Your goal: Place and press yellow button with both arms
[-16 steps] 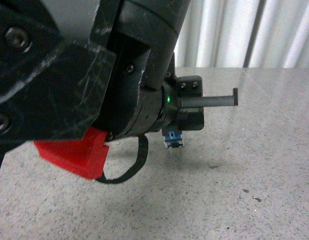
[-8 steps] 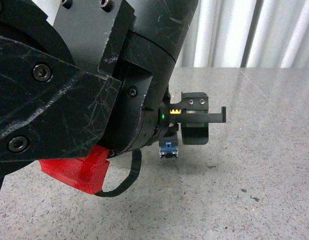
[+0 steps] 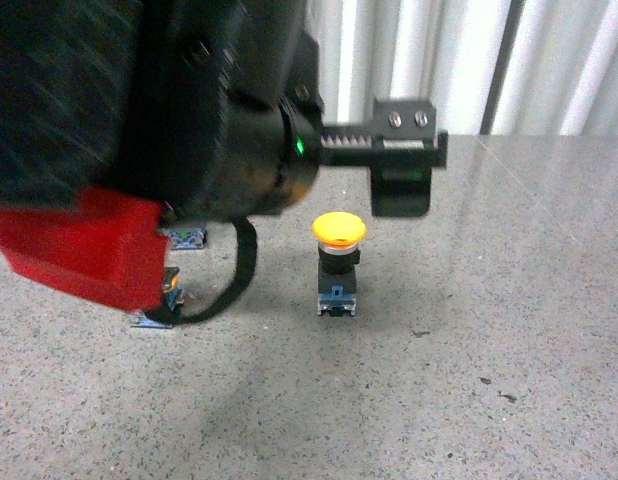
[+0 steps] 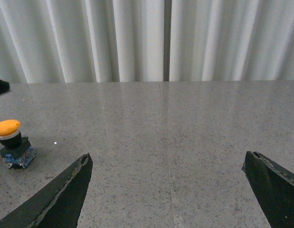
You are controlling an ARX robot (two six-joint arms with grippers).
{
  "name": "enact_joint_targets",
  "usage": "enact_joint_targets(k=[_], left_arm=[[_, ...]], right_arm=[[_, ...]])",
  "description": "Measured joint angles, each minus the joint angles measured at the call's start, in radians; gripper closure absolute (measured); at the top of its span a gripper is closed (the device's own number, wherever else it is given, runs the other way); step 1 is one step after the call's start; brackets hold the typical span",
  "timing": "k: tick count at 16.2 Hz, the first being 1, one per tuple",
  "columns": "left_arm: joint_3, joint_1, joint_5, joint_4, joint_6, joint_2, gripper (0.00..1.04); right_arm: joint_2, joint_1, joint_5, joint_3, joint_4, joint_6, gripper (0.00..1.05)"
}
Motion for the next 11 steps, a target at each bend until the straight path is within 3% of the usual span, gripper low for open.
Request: enact_joint_targets(k=[6,11], left_arm=[[-0.188,0.158,-0.047,0.029,0.251,-0.395,0.07],[-0.410,0.160,-0.088,-0.087,0.442,-0.913,0.07]], right_arm=[[0.000,0.000,0.000,0.000,0.000,0.000,0.06],[0.000,0.000,0.000,0.000,0.000,0.000,0.06]])
